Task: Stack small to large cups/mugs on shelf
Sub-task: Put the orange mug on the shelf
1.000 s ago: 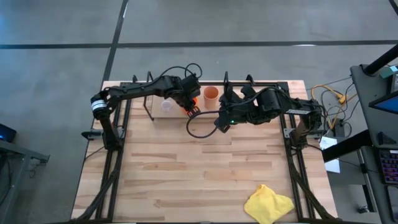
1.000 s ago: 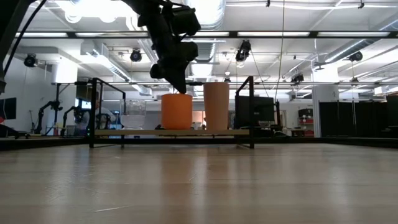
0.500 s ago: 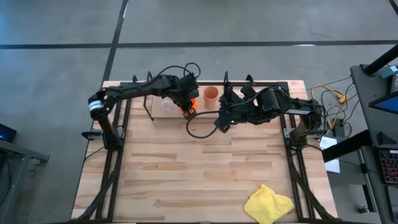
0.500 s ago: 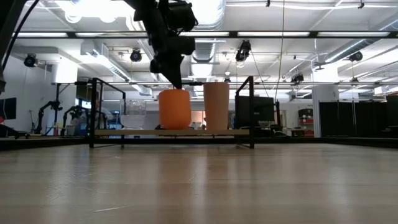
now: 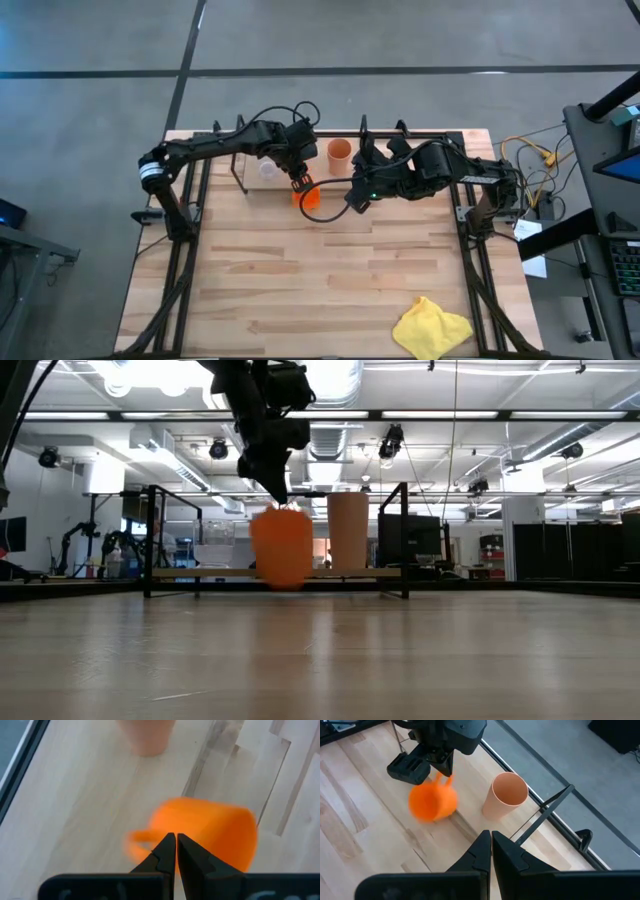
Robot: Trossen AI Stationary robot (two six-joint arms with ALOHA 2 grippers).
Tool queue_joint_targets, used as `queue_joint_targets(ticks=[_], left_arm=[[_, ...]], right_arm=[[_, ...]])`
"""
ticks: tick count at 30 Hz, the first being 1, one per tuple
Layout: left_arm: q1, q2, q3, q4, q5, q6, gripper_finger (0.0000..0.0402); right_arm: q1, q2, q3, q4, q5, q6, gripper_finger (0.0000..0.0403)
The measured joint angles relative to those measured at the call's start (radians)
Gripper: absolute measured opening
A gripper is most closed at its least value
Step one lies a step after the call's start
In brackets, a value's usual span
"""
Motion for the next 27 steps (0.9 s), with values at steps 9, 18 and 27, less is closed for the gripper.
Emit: queue_joint_targets(ticks=[9,18,27], left_arm=[[0.001,0.000,-0.009,-0.011,-0.002,-0.001,0.0001],[-0.026,0.000,-0.009,-0.042,0.034,-0.004,0.0001],[-0.078,0.000,-0.009,-0.042,0.096,0.002,0.0001]], right_arm=[[0.000,0.000,0.000,0.000,0.000,0.000,0.0008],[0.001,0.000,0.000,0.000,0.000,0.004,0.0008],[0.001,0.000,0.000,0.000,-0.001,0.003,0.0008]])
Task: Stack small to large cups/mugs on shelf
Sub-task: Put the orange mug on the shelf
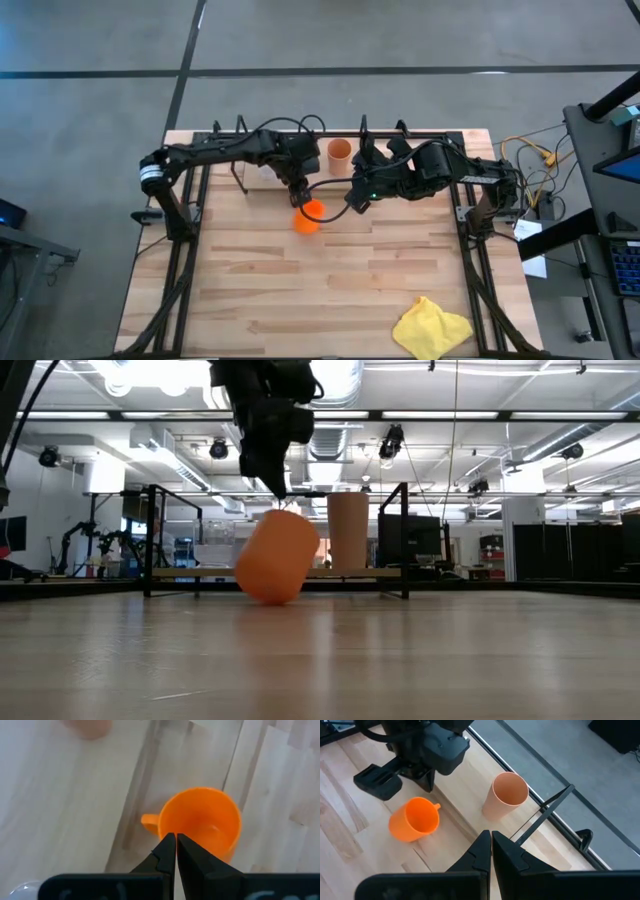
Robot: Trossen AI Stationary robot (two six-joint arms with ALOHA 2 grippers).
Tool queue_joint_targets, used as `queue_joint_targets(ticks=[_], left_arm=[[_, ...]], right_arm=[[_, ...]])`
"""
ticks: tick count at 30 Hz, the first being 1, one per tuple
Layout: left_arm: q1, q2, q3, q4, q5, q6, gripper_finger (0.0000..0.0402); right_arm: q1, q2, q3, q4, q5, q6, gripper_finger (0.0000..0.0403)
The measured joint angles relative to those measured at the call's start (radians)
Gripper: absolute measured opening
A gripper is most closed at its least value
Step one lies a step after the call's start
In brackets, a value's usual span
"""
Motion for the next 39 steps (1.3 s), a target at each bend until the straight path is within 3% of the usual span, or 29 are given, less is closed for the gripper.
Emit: queue_joint_targets(ticks=[11,14,23,26,32,39], left_arm=[[-0.040,0.005,0.000,-0.017,0.096,0.005,0.0006],[-0.052,0.005,0.000,-0.037,0.154,0.028,0.0027],[-0.184,0.005,0.000,-0.157,0.192,0.018,0.0108],[-0.253,0.005,-0.001,-0.167,0.152,-0.046,0.0110],[-0.358,0.007,-0.001,-0.128,-0.026,-0.118,0.0092],[-0.358,0.007,-0.001,-0.012,-0.036,-0.239,0.0082]], right_arm=[[0.000,0.000,0.000,0.000,-0.002,-0.001,0.0008],[0.000,0.000,0.000,0.000,-0.003,-0.001,0.0008],[0.000,0.000,0.000,0.000,-0.008,-0.001,0.0008],[0.002,0.000,0.000,0.000,-0.008,-0.001,0.0008],[0.002,0.000,0.000,0.000,-0.009,-0.001,0.0008],[0.004,0.000,0.000,0.000,-0.009,0.000,0.0008]])
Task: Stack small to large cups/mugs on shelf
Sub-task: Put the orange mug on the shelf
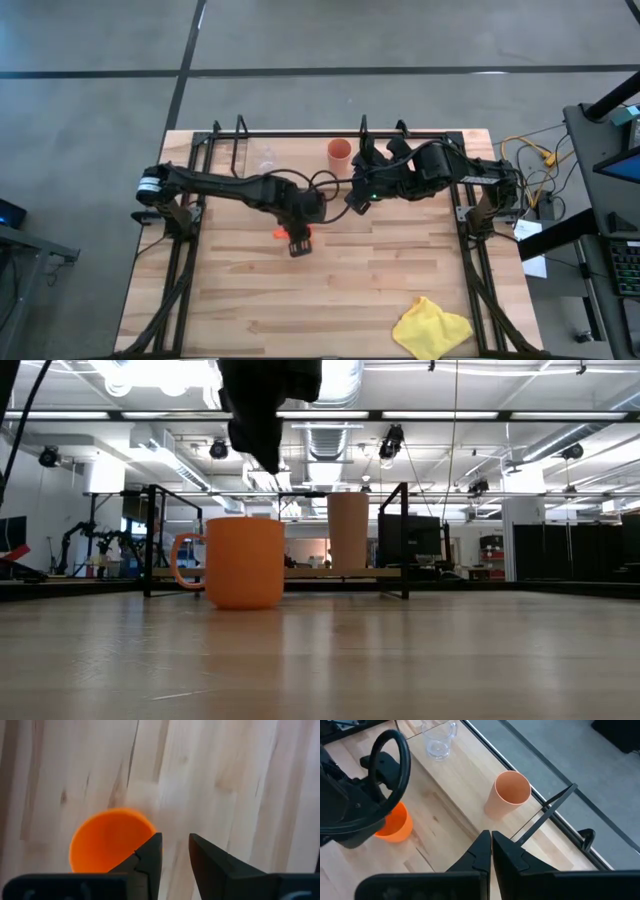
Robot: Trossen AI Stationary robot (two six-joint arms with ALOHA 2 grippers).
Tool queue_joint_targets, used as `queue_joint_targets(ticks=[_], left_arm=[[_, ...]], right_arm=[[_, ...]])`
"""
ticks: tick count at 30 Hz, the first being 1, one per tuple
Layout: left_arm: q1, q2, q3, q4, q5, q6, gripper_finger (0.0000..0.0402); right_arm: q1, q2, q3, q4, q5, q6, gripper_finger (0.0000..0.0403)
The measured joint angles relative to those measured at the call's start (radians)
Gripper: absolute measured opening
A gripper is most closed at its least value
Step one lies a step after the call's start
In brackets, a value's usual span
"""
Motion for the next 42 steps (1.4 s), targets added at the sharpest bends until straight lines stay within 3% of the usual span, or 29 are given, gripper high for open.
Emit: queue_joint_targets(ticks=[4,15,42], left_arm=[[0.011,0.017,0.000,0.072,0.001,-0.047,0.0082],[0.016,0.127,-0.003,0.077,0.001,-0.328,0.0082],[0.021,0.114,-0.003,0.041,-0.127,-0.684,0.0082]], right_arm=[[0.005,0.000,0.000,0.000,0.000,0.004,0.0008],[0.034,0.000,0.000,0.000,-0.001,0.008,0.0008],[0.048,0.000,0.000,0.000,-0.024,-0.062,0.0009]])
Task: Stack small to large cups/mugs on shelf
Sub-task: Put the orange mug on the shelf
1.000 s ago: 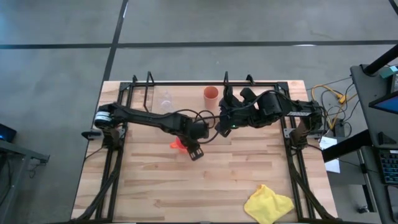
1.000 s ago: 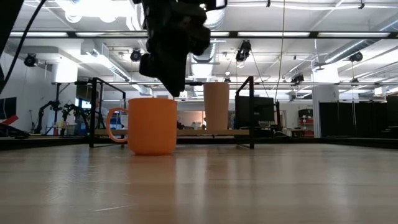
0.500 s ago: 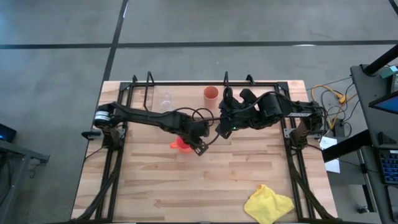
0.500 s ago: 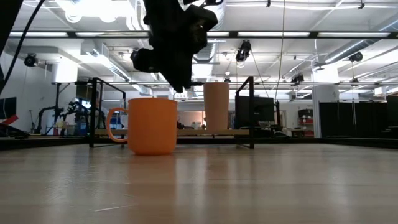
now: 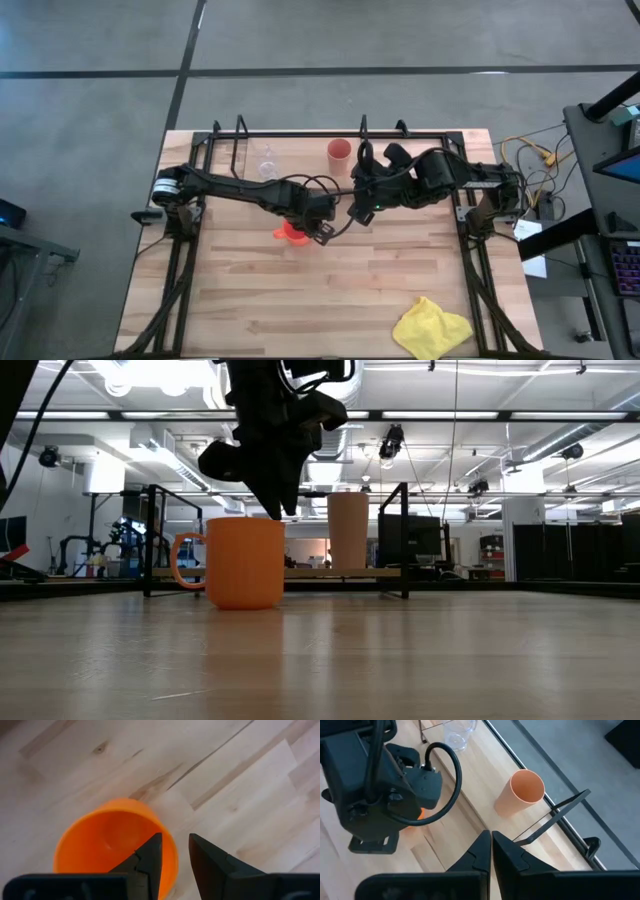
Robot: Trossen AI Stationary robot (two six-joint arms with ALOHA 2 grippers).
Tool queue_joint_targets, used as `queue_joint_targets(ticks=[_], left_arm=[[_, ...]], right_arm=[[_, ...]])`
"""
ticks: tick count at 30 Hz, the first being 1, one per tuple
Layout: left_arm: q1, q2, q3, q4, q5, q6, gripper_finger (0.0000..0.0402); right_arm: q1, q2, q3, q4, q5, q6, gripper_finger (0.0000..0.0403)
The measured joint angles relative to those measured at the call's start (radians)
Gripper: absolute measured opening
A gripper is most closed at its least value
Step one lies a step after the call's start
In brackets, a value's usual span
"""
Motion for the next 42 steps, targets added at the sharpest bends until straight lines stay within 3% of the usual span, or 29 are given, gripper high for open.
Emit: queue_joint_targets(ticks=[8,15,23,28,33,42], left_arm=[[0.005,0.017,-0.012,0.001,-0.019,-0.050,0.0082],[0.007,0.065,-0.014,0.017,0.032,-0.050,0.0082],[0.007,0.069,-0.015,0.018,0.048,0.017,0.0063],[0.003,0.066,-0.015,0.017,0.144,0.202,0.0009],[-0.024,0.047,-0.013,-0.012,0.233,0.457,0.0003],[-0.037,0.007,-0.014,-0.250,0.213,0.832,0.0000]], right_arm=[[0.007,0.000,0.000,0.000,-0.001,-0.008,0.0008],[0.013,0.000,0.000,0.000,-0.001,-0.009,0.0009],[0.013,0.000,0.000,0.000,-0.001,-0.013,0.0009],[0.013,0.000,-0.001,0.000,-0.001,-0.017,0.0009],[0.013,0.000,-0.001,0.000,-0.001,-0.020,0.0009],[0.013,0.000,-0.007,0.000,-0.001,-0.020,0.0009]])
